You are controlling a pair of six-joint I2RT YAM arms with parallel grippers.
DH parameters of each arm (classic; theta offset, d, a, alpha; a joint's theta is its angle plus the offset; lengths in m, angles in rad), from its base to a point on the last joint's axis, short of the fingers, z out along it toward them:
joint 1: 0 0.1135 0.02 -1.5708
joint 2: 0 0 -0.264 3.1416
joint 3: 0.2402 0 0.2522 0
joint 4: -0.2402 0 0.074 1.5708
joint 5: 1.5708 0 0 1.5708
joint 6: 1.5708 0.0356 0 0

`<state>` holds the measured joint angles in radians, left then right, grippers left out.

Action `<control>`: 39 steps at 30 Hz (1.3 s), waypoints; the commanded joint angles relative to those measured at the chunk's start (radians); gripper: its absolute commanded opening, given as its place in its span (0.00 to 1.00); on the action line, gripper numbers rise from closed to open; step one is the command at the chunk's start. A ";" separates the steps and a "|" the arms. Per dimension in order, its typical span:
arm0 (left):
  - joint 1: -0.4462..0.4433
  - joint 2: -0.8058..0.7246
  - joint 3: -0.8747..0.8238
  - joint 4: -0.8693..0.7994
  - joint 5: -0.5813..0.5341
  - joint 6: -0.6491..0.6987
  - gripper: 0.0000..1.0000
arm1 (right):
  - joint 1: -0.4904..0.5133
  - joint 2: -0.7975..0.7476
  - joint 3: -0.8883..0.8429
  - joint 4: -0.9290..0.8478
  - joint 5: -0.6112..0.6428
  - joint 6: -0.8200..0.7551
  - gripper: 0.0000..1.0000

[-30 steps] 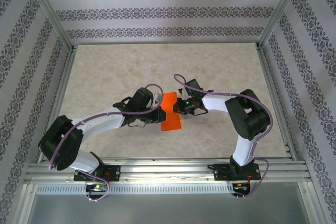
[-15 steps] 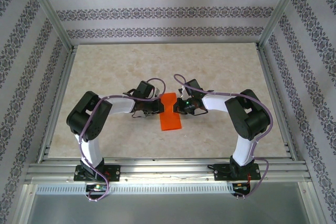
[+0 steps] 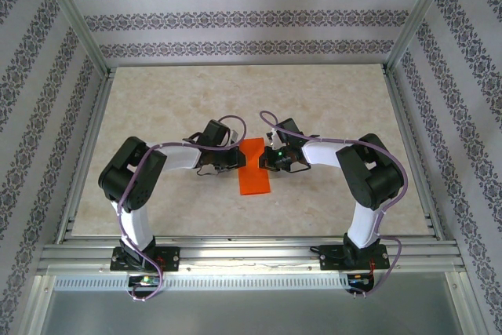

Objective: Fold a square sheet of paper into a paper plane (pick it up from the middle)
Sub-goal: First fold the square sheet of paper in half at the center of the table.

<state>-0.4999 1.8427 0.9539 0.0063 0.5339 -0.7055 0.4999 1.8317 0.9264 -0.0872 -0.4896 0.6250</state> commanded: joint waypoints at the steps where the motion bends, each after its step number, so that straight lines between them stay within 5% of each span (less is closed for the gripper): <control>1: 0.025 -0.019 0.055 -0.056 -0.028 0.041 0.17 | 0.003 0.028 -0.029 -0.109 0.072 -0.001 0.00; 6: 0.038 0.049 0.082 -0.046 0.009 0.055 0.17 | 0.003 0.029 -0.030 -0.108 0.072 -0.002 0.00; 10: 0.040 0.086 0.094 -0.132 -0.098 0.065 0.17 | 0.003 0.032 -0.036 -0.105 0.067 -0.001 0.00; 16: 0.043 0.132 0.072 -0.171 -0.118 0.041 0.16 | 0.003 0.032 -0.037 -0.104 0.067 -0.001 0.00; 27: 0.060 0.077 0.183 -0.135 0.045 0.029 0.17 | -0.004 0.023 -0.031 -0.120 0.074 -0.014 0.00; 39: 0.095 0.182 0.219 -0.195 -0.008 0.055 0.16 | -0.003 0.018 -0.029 -0.125 0.069 -0.011 0.00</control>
<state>-0.4236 2.0018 1.1866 -0.1410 0.5461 -0.6727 0.4999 1.8313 0.9264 -0.0902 -0.4892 0.6243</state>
